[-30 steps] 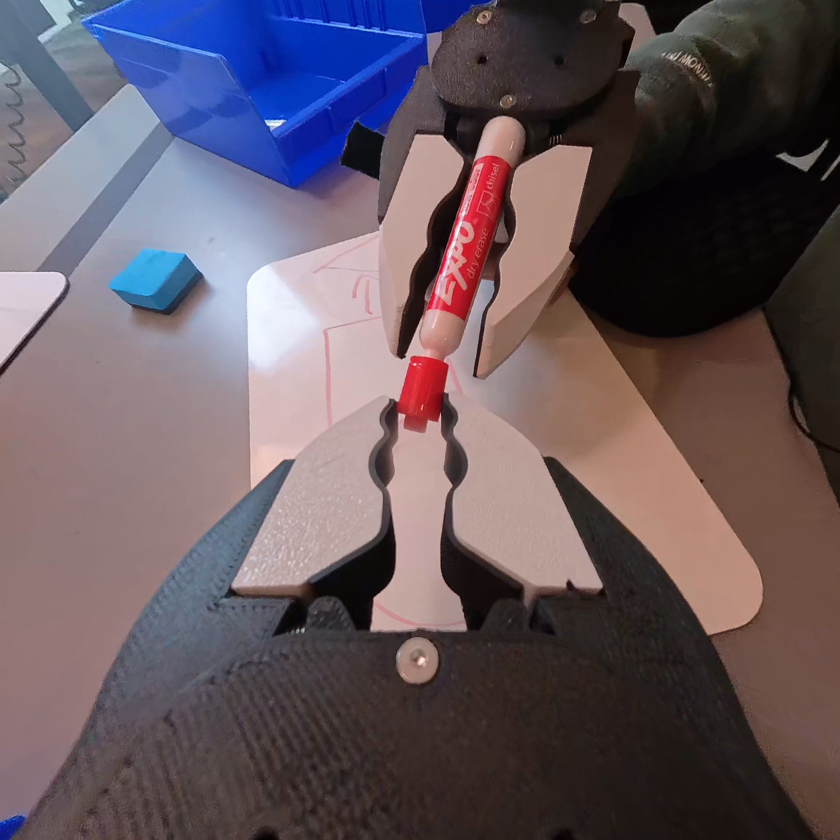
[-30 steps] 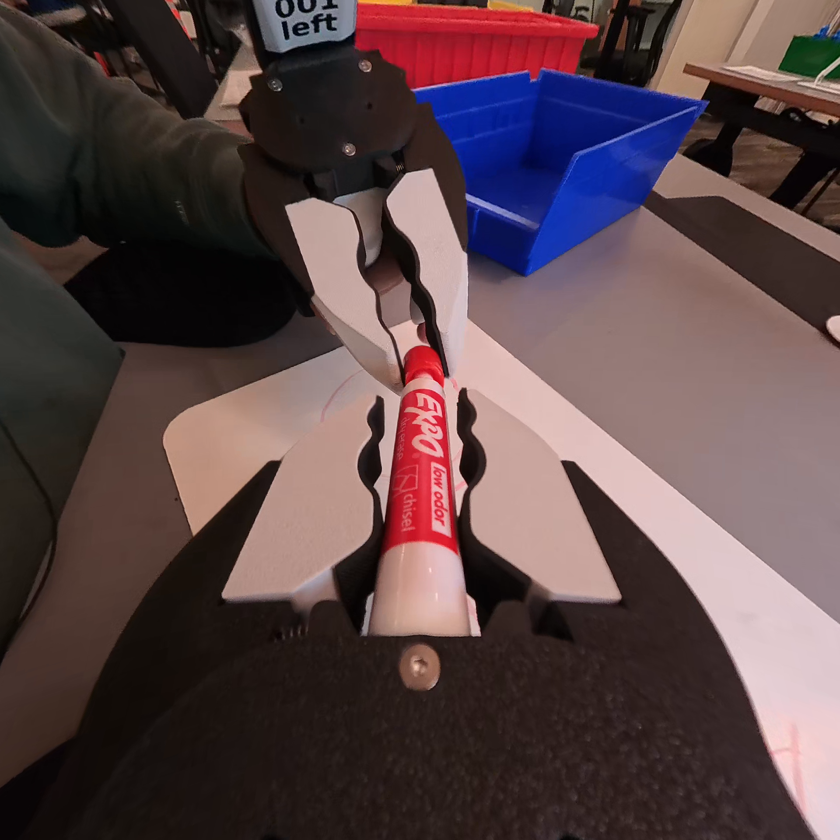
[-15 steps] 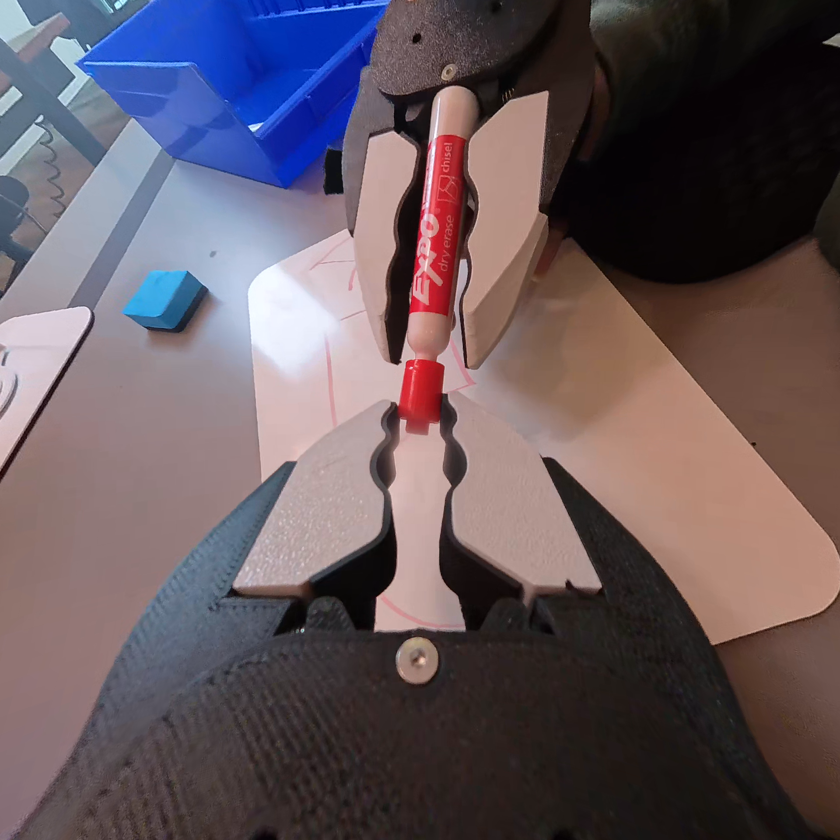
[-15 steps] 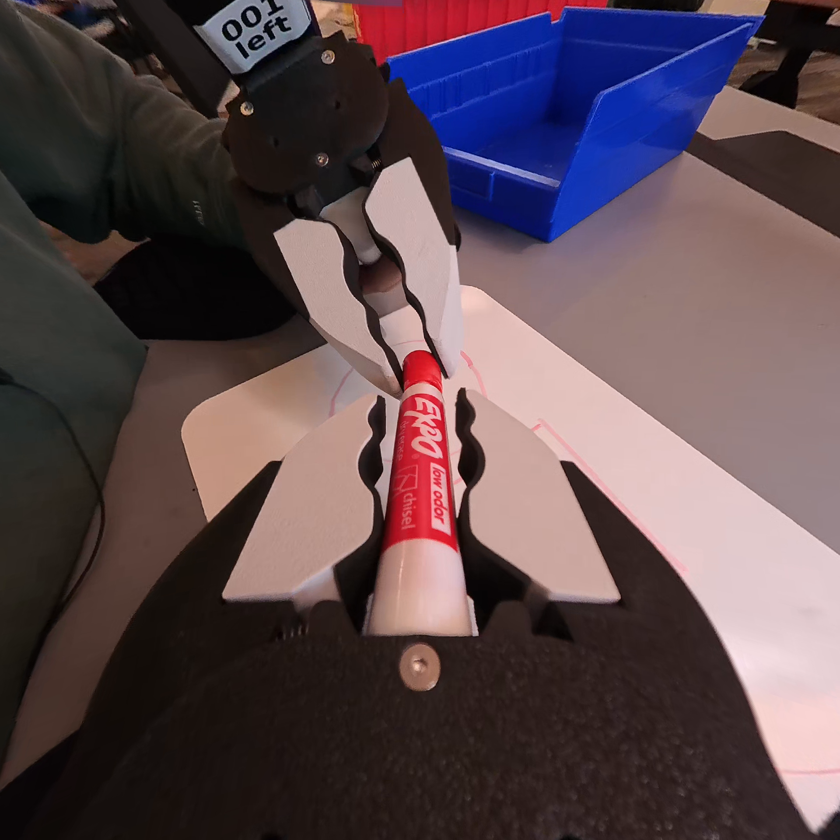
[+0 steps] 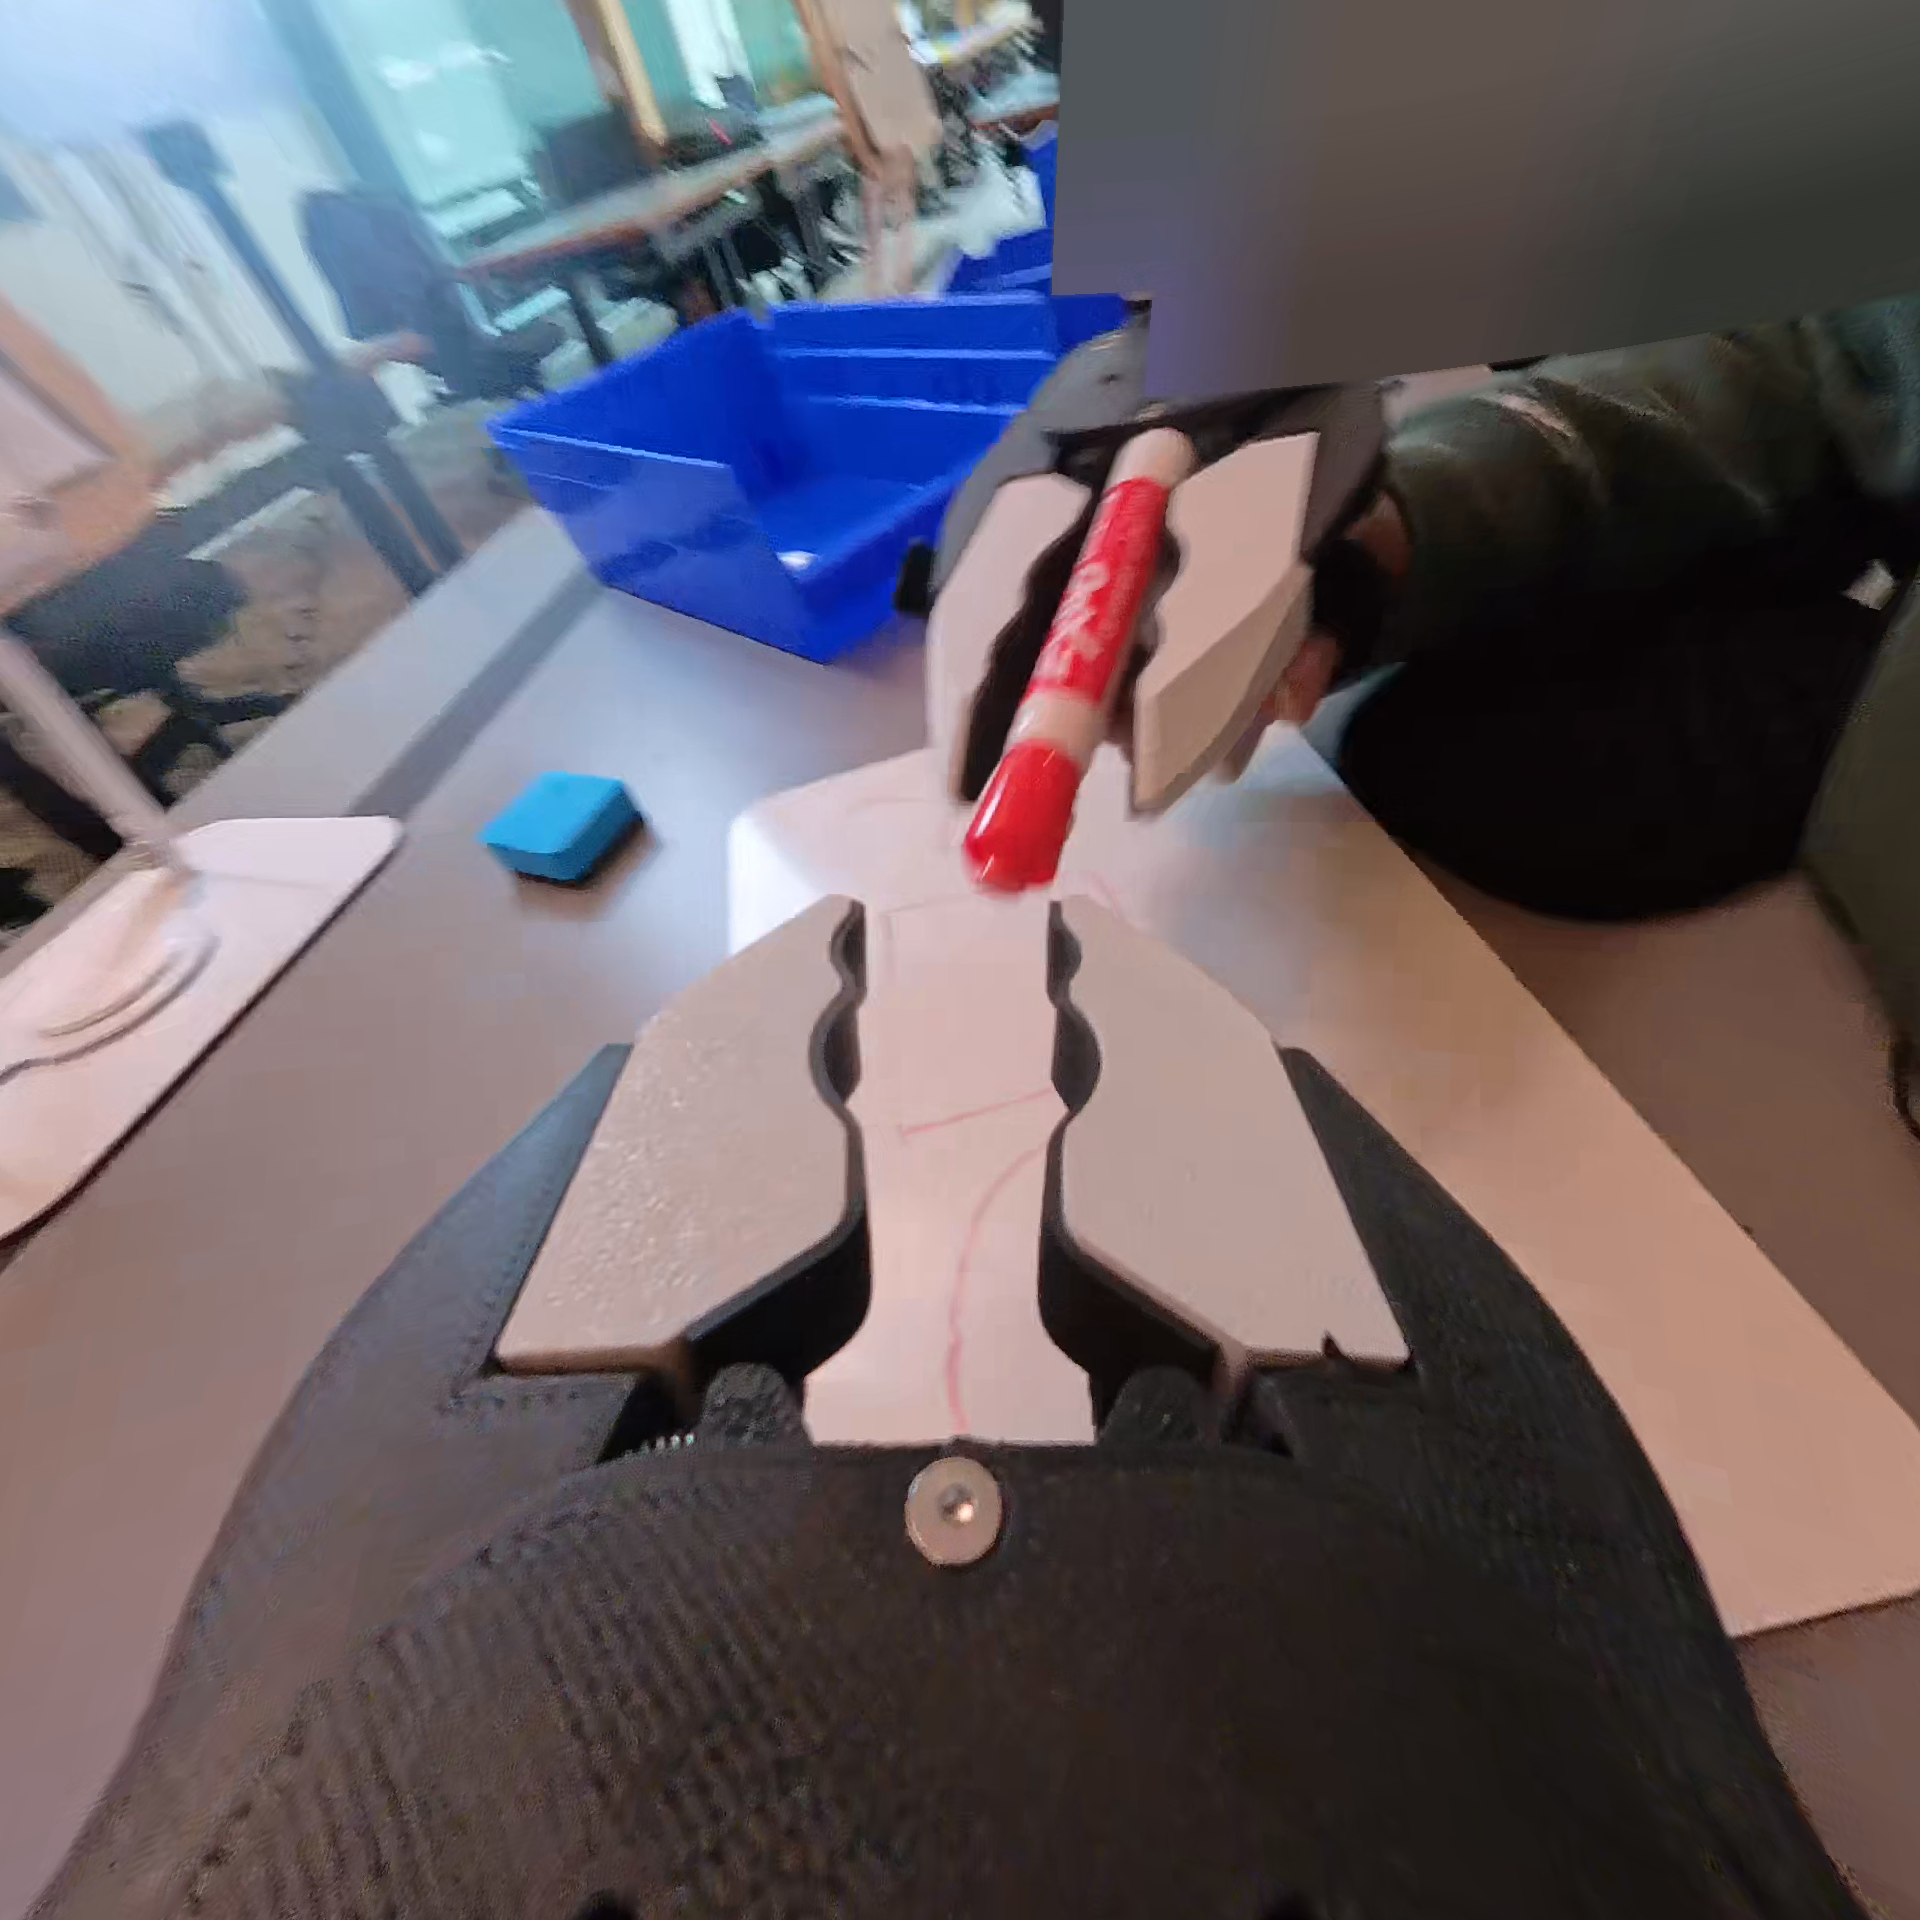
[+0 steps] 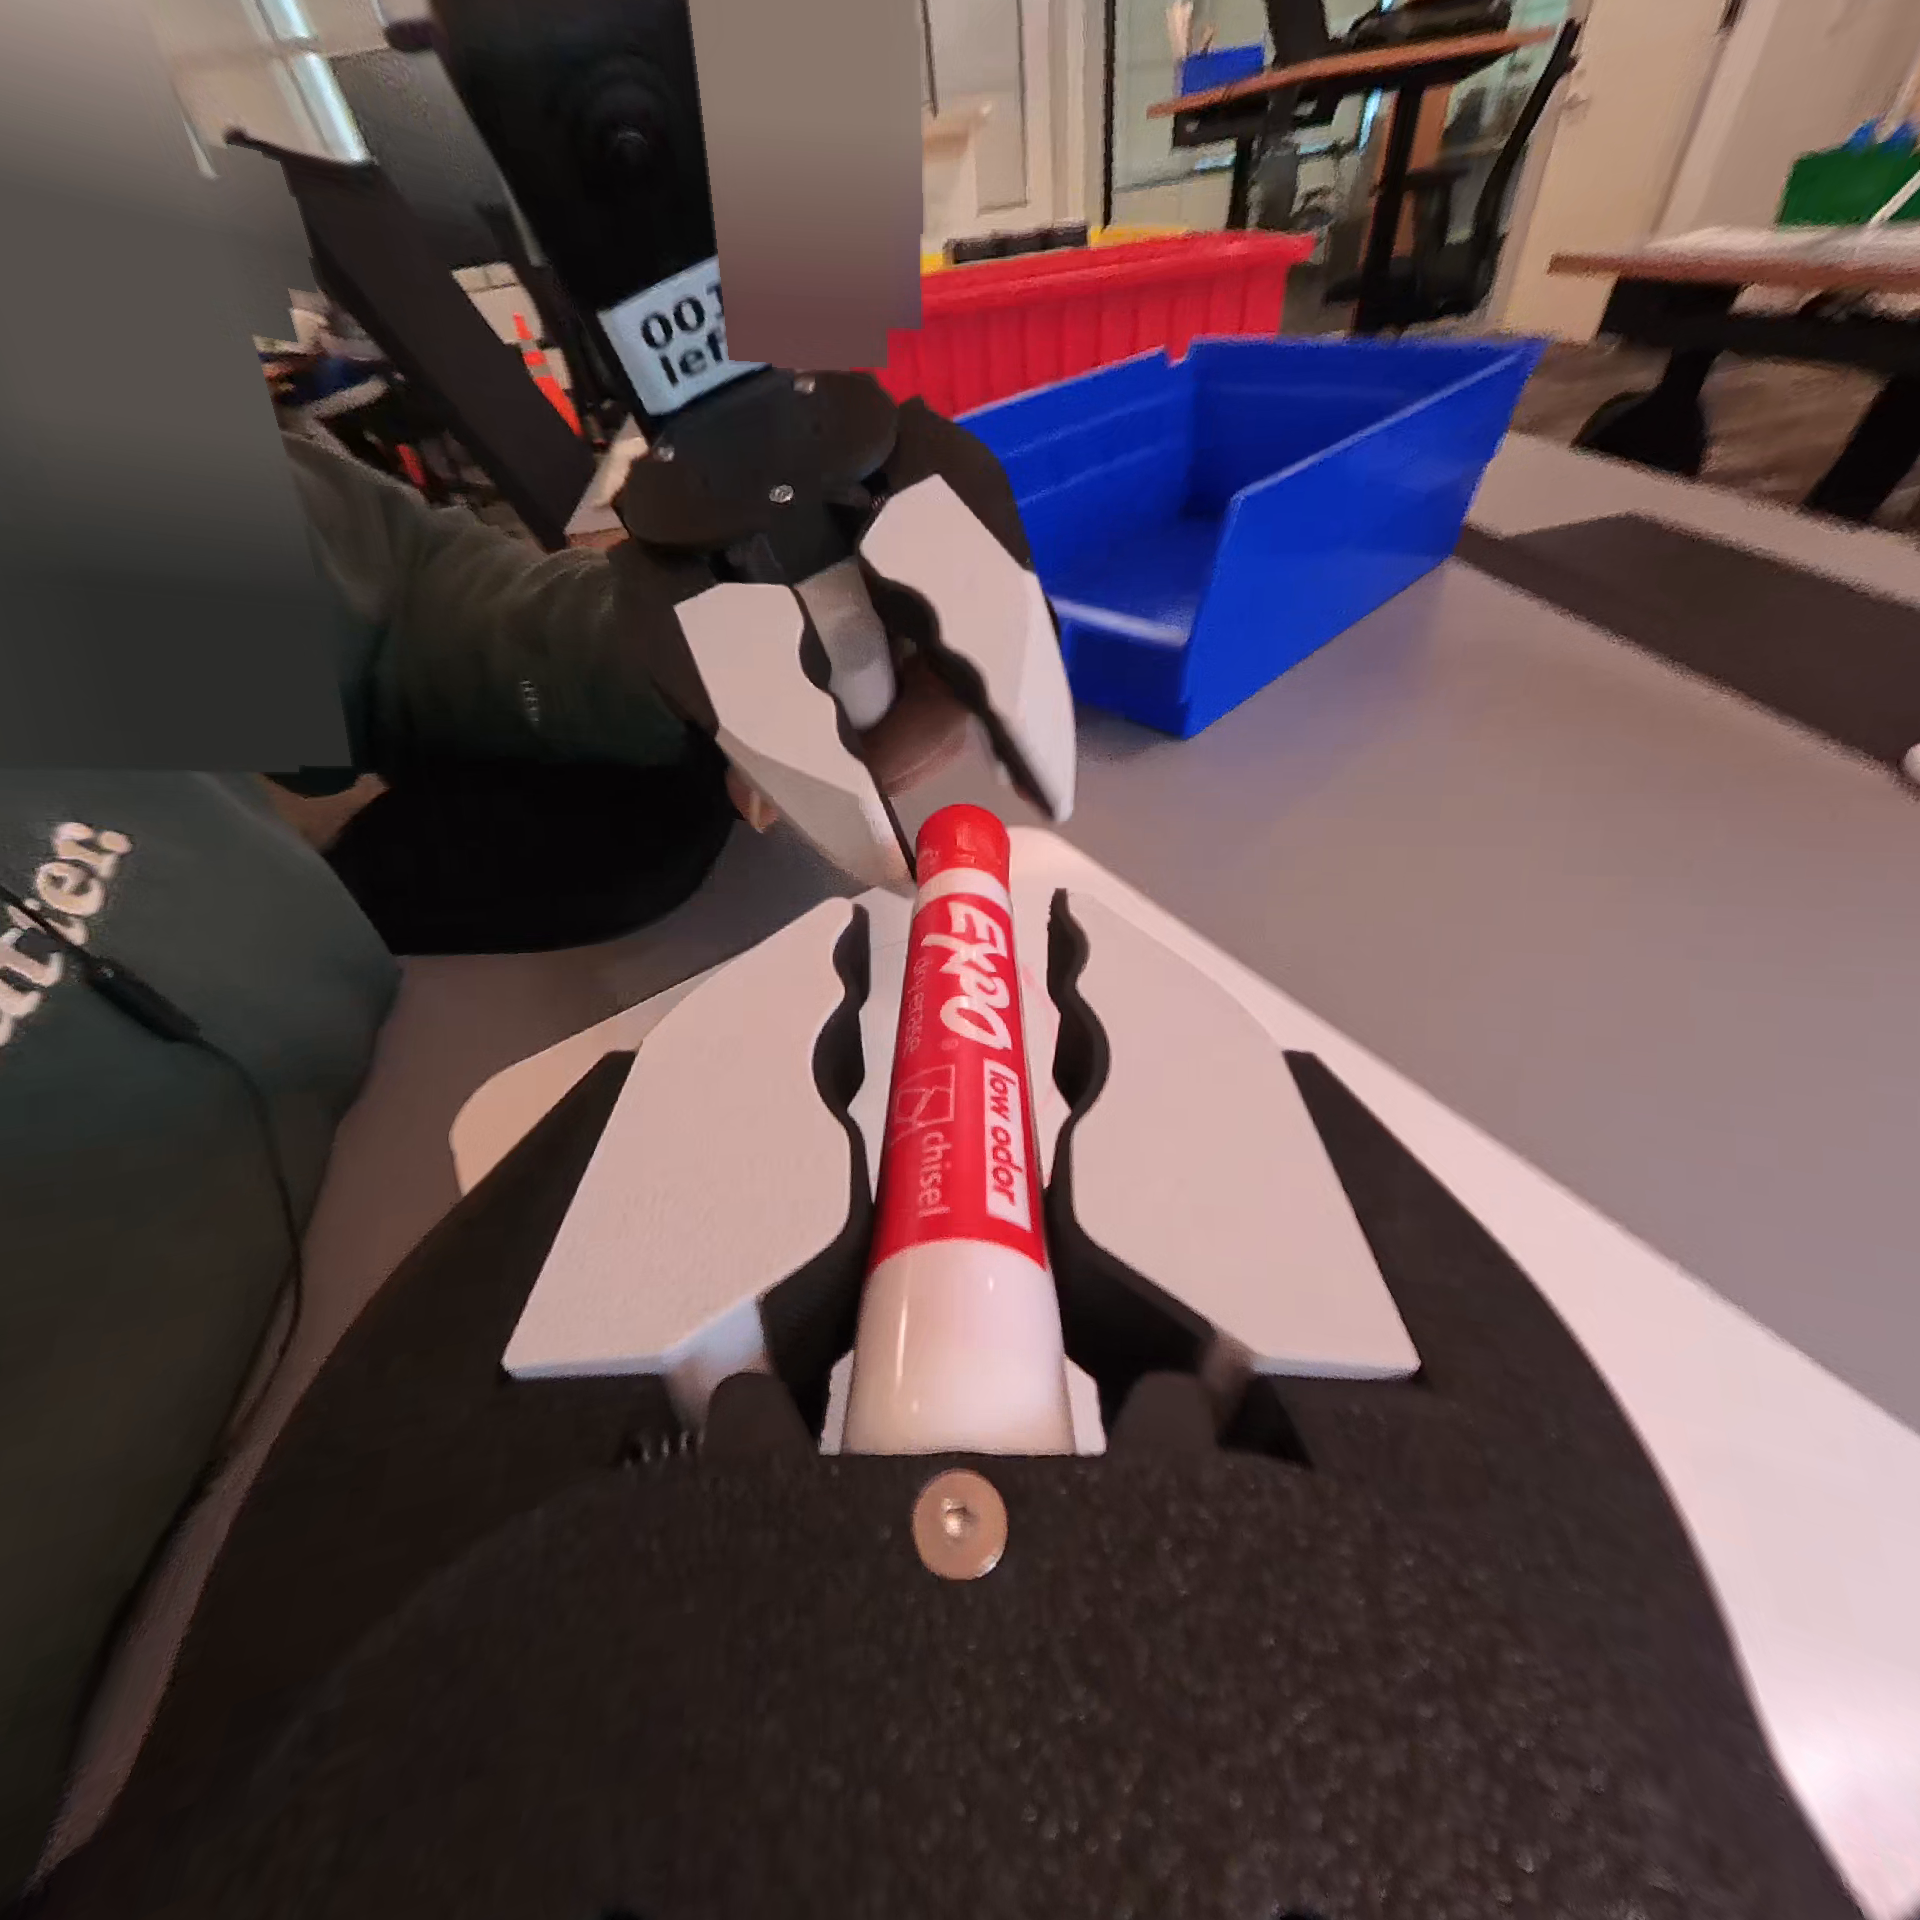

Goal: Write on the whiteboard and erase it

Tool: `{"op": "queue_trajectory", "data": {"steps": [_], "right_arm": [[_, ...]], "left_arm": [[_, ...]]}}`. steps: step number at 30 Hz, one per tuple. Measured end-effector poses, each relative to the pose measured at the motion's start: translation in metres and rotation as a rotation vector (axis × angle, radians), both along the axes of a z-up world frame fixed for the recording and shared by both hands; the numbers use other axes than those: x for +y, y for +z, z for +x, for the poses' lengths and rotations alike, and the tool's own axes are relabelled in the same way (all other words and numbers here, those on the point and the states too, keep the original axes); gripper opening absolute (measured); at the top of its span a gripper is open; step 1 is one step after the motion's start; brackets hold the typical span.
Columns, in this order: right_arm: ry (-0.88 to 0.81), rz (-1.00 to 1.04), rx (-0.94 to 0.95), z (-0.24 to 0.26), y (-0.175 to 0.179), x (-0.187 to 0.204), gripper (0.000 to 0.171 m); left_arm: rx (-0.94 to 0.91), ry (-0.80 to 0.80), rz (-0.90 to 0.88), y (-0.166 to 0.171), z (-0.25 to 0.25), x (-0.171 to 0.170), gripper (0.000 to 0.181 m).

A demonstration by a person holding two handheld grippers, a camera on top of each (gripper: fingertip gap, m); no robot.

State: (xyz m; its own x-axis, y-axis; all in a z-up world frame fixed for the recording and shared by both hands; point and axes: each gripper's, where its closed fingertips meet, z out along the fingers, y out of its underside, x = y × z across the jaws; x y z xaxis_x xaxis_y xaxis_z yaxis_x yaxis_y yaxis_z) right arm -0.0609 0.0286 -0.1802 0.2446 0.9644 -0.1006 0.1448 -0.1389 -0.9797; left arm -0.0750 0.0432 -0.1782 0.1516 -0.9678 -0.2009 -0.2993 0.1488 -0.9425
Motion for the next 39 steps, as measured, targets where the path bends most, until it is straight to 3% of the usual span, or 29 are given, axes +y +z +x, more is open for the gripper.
{"op": "queue_trajectory", "data": {"steps": [4,9,12,18,21,25,29,35,37,39], "right_arm": [[-0.239,0.163,-0.04,0.063,0.034,0.041,0.034],[-0.727,0.256,-0.377,0.227,0.067,0.121,0.034],[-0.972,0.114,-0.574,0.316,0.044,0.182,0.035],[-1.28,-0.254,-0.512,0.397,-0.036,0.259,0.035],[-1.322,-0.385,-0.563,0.417,-0.07,0.26,0.035],[-1.303,-0.495,-0.634,0.417,-0.089,0.246,0.038],[-1.275,-0.561,-0.66,0.409,-0.086,0.229,0.066],[-1.21,-0.209,-0.713,0.387,-0.017,0.228,0.09],[-1.142,-0.072,-0.712,0.363,0.011,0.223,0.088],[-1.054,0.087,-0.663,0.326,0.044,0.215,0.074]], "left_arm": [[-0.149,0.085,-0.115,0.009,-0.031,0.021,0.033],[-0.102,0.136,-0.066,-0.006,-0.045,0.025,0.031],[-0.092,0.117,-0.066,-0.012,-0.041,0.023,0.028],[-0.088,0.11,-0.079,-0.016,-0.044,0.016,0.025],[-0.079,0.11,-0.083,-0.022,-0.047,0.015,0.022],[-0.097,0.078,-0.135,-0.027,-0.046,0.014,0.022],[-0.104,0.07,-0.151,-0.028,-0.046,0.014,0.022],[-0.106,0.085,-0.126,-0.025,-0.047,0.014,0.022],[-0.102,0.094,-0.118,-0.025,-0.048,0.016,0.022],[-0.106,0.106,-0.11,-0.025,-0.049,0.018,0.022]]}}
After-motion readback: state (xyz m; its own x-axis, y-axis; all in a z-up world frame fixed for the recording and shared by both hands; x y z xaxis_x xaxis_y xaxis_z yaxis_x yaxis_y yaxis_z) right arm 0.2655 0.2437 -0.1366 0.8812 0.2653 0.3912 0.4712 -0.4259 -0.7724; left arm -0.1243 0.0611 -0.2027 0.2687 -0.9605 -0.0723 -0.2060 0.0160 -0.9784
